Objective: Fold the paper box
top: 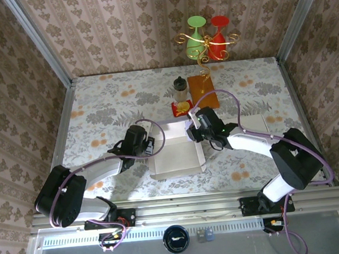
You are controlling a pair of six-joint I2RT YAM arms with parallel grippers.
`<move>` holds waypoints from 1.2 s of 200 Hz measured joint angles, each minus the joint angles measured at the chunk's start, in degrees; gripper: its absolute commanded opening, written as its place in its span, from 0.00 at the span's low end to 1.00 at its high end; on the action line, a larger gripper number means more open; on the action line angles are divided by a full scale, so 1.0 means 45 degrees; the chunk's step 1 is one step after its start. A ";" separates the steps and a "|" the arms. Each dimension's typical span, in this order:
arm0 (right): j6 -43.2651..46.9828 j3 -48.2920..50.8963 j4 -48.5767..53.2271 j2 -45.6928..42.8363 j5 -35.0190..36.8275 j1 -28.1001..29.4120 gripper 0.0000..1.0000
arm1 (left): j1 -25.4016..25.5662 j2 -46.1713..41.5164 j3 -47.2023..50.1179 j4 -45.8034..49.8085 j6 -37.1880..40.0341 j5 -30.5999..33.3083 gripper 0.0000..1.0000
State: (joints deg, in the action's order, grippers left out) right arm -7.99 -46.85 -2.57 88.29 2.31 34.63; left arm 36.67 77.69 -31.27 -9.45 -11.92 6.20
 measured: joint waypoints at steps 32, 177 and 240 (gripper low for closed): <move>-0.0418 0.0000 -0.0335 0.0243 0.0554 0.0092 0.29 | 0.0000 0.0000 0.0000 -0.0005 -0.0005 0.0005 0.00; -0.2380 -0.0311 -0.1292 0.1219 0.4323 0.1287 0.00 | 0.0000 0.0053 -0.0029 -0.0005 -0.0117 0.0282 0.00; -0.4027 -0.1792 0.0831 0.2074 0.6547 0.2137 0.00 | 0.0000 0.0335 -0.0267 -0.0010 -0.0656 0.0520 0.00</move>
State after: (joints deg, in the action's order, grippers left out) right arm -26.11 -54.92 1.17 97.62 31.77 44.25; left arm 36.67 79.20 -32.47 -9.50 -14.87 8.54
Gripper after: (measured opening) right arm 0.066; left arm 0.051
